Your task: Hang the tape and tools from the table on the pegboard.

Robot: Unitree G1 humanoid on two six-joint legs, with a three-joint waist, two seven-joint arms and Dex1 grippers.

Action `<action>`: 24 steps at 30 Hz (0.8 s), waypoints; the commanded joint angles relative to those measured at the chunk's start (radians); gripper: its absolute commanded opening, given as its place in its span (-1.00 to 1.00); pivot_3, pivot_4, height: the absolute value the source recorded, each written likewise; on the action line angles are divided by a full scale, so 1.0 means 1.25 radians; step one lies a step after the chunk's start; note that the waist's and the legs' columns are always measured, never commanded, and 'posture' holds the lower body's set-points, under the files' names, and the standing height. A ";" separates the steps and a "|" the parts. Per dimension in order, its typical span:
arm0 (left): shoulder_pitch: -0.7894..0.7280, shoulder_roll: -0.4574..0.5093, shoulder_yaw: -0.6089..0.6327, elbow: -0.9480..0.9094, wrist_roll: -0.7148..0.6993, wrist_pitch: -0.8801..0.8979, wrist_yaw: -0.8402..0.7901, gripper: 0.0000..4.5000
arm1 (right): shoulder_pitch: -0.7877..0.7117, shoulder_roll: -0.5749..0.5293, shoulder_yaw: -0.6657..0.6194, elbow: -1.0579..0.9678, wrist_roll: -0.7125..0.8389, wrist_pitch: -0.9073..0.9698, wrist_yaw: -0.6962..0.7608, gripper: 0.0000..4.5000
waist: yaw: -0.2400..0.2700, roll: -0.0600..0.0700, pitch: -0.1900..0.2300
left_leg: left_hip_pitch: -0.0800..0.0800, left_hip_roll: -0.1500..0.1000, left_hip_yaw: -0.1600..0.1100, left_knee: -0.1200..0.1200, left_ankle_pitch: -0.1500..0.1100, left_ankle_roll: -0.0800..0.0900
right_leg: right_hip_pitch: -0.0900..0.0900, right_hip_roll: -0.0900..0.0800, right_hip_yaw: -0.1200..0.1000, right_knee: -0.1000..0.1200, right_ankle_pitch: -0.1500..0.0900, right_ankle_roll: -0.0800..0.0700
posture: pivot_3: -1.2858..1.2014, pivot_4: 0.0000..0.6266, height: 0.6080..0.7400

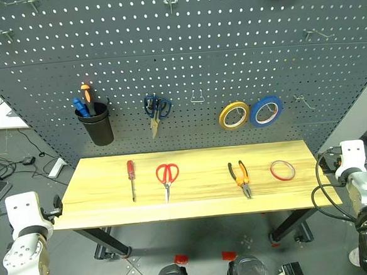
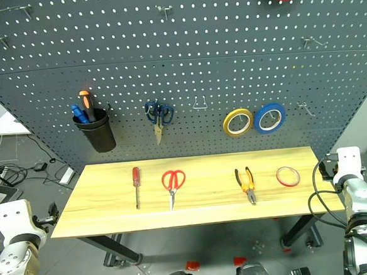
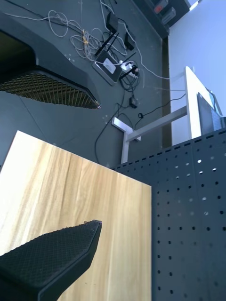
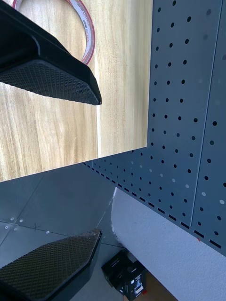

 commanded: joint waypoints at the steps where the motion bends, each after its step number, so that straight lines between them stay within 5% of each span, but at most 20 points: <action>1: -0.011 0.021 -0.010 -0.011 0.012 -0.020 -0.010 0.77 | -0.009 -0.013 -0.009 -0.016 0.006 -0.018 0.001 1.00 | 0.000 0.000 0.000 | 0.000 0.000 0.001 0.000 0.000 0.000 | 0.000 0.000 0.001 0.000 0.000 0.000 | -0.03 -0.91 1.00; 9: -0.004 0.007 -0.004 -0.029 0.005 0.014 0.001 0.77 | 0.026 -0.014 0.045 -0.061 -0.041 -0.062 0.040 1.00 | -0.004 0.000 0.000 | 0.001 0.000 0.004 -0.001 0.000 0.000 | -0.001 0.000 0.004 0.000 0.000 0.001 | -0.04 -0.87 1.00; 15: 0.009 -0.016 -0.078 -0.213 -0.057 0.080 -0.090 0.77 | 0.118 -0.001 0.112 -0.251 -0.046 -0.063 0.159 1.00 | -0.002 -0.003 0.012 | 0.002 0.001 0.005 -0.001 0.000 0.000 | -0.001 0.000 0.006 0.000 -0.001 0.003 | -0.06 -0.61 1.00; 24: -0.125 0.023 -0.286 -0.388 -0.104 0.219 -0.240 0.77 | 0.268 -0.007 0.157 -0.699 -0.034 0.207 0.243 1.00 | 0.010 -0.004 0.094 | 0.001 0.001 0.007 -0.001 0.000 0.000 | -0.004 0.001 0.011 0.000 -0.001 0.003 | -0.12 -0.07 1.00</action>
